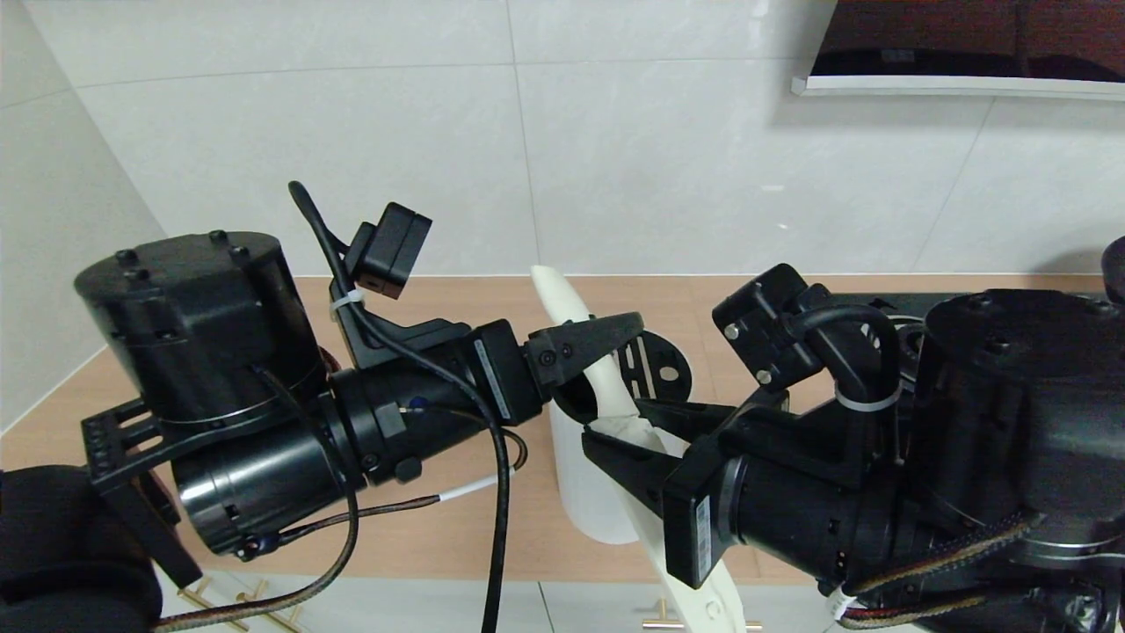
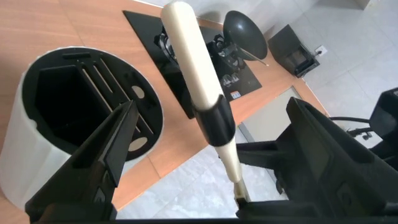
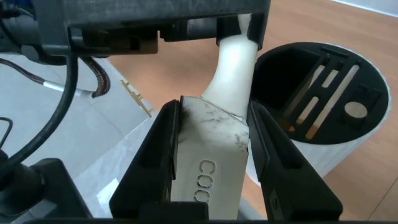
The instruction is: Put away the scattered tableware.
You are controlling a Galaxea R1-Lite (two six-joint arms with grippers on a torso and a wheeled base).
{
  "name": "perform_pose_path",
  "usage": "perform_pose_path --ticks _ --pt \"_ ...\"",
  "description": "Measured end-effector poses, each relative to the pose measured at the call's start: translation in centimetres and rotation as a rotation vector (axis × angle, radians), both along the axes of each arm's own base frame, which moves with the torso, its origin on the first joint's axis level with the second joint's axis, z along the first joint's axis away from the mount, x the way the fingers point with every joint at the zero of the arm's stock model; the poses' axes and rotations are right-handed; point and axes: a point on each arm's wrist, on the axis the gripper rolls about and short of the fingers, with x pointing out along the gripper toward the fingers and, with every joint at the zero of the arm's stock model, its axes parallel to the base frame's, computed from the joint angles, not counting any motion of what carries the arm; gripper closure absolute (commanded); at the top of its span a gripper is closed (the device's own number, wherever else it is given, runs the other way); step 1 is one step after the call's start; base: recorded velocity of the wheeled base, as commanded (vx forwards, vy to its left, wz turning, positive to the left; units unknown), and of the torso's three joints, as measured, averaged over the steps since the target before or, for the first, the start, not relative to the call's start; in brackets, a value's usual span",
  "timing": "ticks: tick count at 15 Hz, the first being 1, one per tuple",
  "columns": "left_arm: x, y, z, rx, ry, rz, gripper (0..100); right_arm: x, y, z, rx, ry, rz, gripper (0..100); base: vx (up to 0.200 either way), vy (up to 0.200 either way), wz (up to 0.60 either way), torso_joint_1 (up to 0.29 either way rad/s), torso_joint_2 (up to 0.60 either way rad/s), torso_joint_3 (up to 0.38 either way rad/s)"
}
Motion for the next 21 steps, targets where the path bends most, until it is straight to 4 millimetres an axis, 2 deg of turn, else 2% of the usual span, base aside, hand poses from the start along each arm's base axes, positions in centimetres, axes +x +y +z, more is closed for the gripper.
perform_pose_path --ticks 5,6,18,19,21 --pt "-0.26 -0.26 -0.09 0.002 0.003 -0.014 0 -0.09 0.08 -0.11 -0.003 0.002 0.004 100 0.000 0.000 0.00 0.000 0.00 0.000" --pt "-0.25 -0.27 -0.11 0.002 0.004 -0.014 100 -0.09 0.08 -0.12 -0.003 0.002 0.004 100 0.000 0.000 0.00 0.000 0.00 0.000" --pt "-0.13 -0.39 -0.35 0.016 0.001 -0.015 100 -0.19 0.01 -0.49 -0.015 0.005 0.007 100 0.000 0.000 0.00 0.000 0.00 0.000" --pt "-0.15 -0.37 -0.33 0.016 0.000 -0.015 100 -0.19 0.00 -0.50 -0.015 0.006 0.007 0 0.000 0.000 0.00 0.000 0.00 0.000" --pt "-0.20 -0.31 -0.22 0.013 -0.003 -0.013 100 -0.20 -0.01 -0.49 -0.015 0.006 0.008 0 0.000 0.000 0.00 0.000 0.00 0.000"
